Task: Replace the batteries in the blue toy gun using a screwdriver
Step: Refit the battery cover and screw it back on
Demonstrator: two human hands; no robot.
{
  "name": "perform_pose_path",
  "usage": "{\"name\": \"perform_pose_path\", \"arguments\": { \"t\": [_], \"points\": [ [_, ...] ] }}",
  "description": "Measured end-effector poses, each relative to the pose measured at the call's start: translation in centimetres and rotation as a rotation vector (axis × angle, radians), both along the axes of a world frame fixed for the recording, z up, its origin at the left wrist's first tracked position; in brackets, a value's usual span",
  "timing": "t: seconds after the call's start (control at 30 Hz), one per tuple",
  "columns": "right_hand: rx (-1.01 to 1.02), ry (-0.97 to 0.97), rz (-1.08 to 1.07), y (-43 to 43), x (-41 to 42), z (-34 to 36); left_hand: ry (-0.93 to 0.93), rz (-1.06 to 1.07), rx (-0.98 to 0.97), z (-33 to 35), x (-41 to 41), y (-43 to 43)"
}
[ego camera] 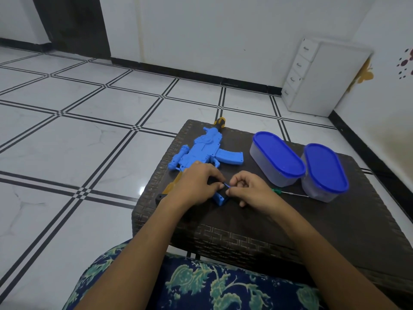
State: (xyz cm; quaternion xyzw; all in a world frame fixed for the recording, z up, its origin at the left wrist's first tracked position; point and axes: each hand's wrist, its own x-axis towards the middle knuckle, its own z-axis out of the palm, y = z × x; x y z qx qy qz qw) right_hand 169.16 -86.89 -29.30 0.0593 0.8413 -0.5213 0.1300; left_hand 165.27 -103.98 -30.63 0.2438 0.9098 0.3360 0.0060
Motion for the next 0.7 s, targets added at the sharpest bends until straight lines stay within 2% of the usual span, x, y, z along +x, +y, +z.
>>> {"name": "perform_pose_path", "arguments": {
  "t": [0.13,0.27,0.43,0.6,0.7],
  "points": [
    [-0.131,-0.17,-0.185,-0.1,0.0,0.5,-0.008,-0.005,0.017,-0.2,-0.2,0.0],
    [-0.153,-0.234,-0.197,-0.2,0.2,0.7,-0.023,-0.005,0.024,-0.5,-0.4,0.0],
    [0.09,-0.029,-0.176,1.5,0.3,1.6,-0.049,-0.006,0.053,-0.6,-0.6,-0.1],
    [0.154,-0.062,-0.127,2.6,0.2,1.6,-0.056,-0.004,0.052,-0.5,-0.8,0.0],
    [0.348,0.037,-0.127,3.1,0.1,1.4,-0.059,-0.011,0.058,-0.4,-0.7,0.0]
  ]
}}
